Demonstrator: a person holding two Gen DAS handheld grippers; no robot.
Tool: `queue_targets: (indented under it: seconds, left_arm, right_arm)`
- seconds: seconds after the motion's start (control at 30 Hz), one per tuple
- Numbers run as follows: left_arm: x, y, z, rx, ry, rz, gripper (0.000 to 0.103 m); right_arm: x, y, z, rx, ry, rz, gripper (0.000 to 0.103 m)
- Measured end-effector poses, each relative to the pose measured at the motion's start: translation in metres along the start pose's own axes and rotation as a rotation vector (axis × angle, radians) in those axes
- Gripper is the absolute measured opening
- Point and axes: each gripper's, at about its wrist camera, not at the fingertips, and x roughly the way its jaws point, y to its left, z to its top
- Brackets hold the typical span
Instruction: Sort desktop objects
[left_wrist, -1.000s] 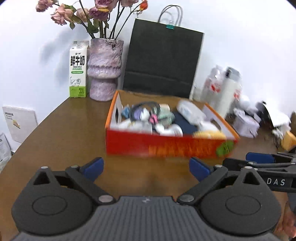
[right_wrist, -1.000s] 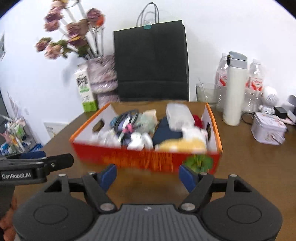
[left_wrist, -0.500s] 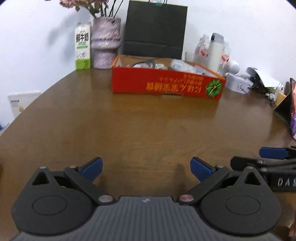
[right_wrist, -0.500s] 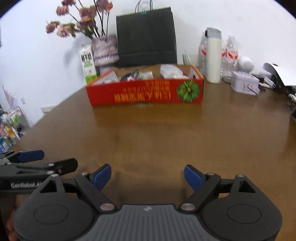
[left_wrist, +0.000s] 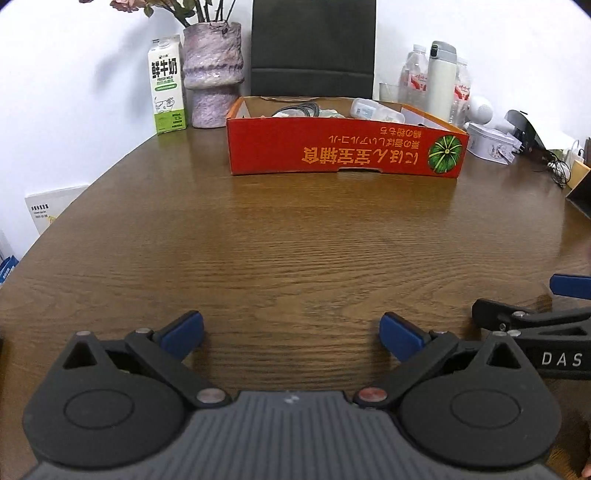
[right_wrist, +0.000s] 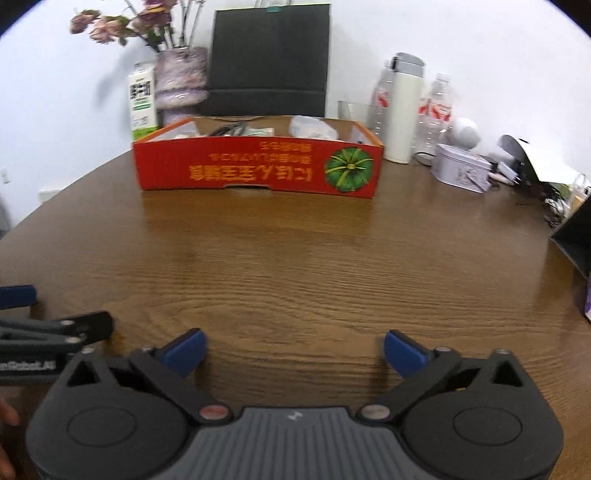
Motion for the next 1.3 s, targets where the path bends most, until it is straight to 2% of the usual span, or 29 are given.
queue_targets:
  seconds: [0.07, 1.3]
  left_arm:
    - [0.0005, -0.0004, 0.0002, 0.001, 0.0, -0.001, 0.103]
    - [0.0006, 0.0004, 0.0019, -0.002, 0.001, 0.002, 0.103]
  right_arm:
    - [0.0021, -0.0045, 0.0002, 0.016, 0.008, 0.031, 0.103]
    - [0.0041, -0.0023, 0.0007, 0.011, 0.008, 0.034, 0.103]
